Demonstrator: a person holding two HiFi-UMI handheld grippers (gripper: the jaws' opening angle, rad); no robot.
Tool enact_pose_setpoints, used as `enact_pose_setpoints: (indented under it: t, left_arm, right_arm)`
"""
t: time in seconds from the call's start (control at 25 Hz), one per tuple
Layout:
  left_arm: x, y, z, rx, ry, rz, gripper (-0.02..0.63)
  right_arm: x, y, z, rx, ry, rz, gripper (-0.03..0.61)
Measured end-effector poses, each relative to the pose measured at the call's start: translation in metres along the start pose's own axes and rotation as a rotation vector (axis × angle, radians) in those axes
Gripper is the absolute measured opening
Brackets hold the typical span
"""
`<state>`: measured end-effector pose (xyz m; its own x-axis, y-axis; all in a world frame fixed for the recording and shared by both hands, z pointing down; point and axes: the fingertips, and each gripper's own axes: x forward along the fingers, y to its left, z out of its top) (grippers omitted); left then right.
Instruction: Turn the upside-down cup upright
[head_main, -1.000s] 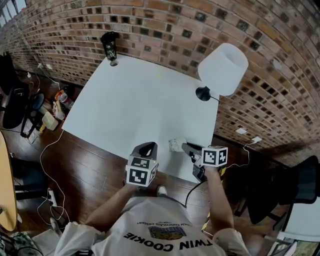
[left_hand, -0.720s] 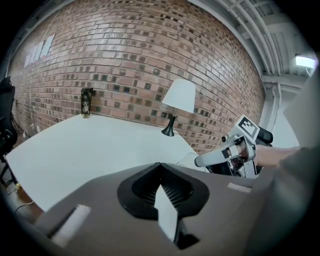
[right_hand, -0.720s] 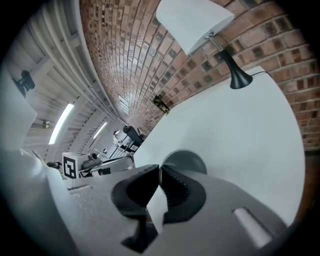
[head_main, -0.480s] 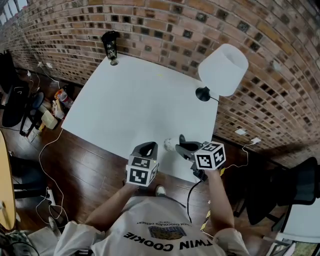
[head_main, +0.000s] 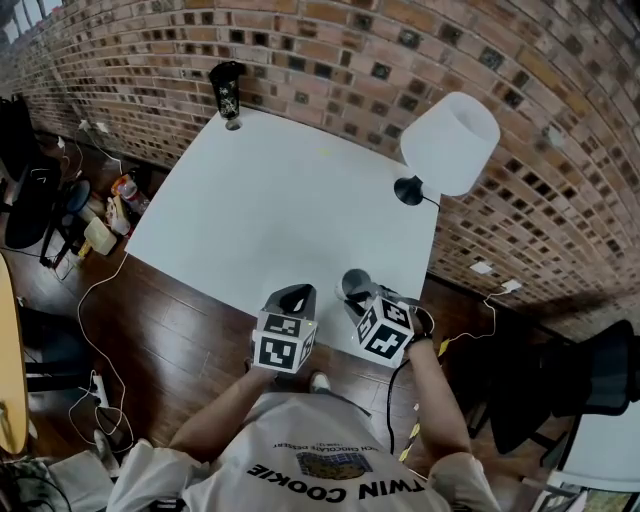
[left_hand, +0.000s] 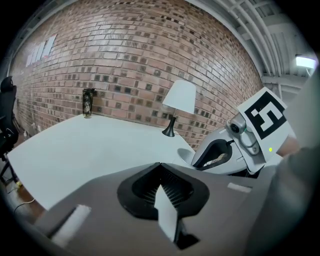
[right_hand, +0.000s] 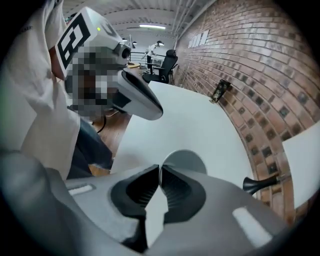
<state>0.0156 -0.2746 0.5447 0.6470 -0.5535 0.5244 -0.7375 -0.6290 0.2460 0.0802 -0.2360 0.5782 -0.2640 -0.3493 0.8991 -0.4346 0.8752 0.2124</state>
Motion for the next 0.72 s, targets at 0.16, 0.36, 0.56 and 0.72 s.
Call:
enact_pose_setpoints:
  t: [0.16,0.36,0.56,0.72]
  left_arm:
    - [-0.002,0.0,-0.001,-0.002,0.001,0.003,0.003]
    - [-0.003,-0.001,-0.001,-0.001,0.0,0.005,0.003]
    - [-0.003,-0.006,0.001,0.005,-0.004,0.014,0.003]
    - [-0.005,-0.015,0.005,0.007,-0.017,0.034,0.003]
  right_arm:
    - [0.007,0.002,-0.003,-0.063,0.031,-0.022,0.02]
    - [0.01,0.002,-0.006,-0.059,0.033,-0.04,0.026]
    - [0.008,-0.003,-0.005,-0.021,-0.001,-0.067,0.074]
    - [-0.003,-0.003,-0.003,0.017,-0.069,-0.081,0.107]
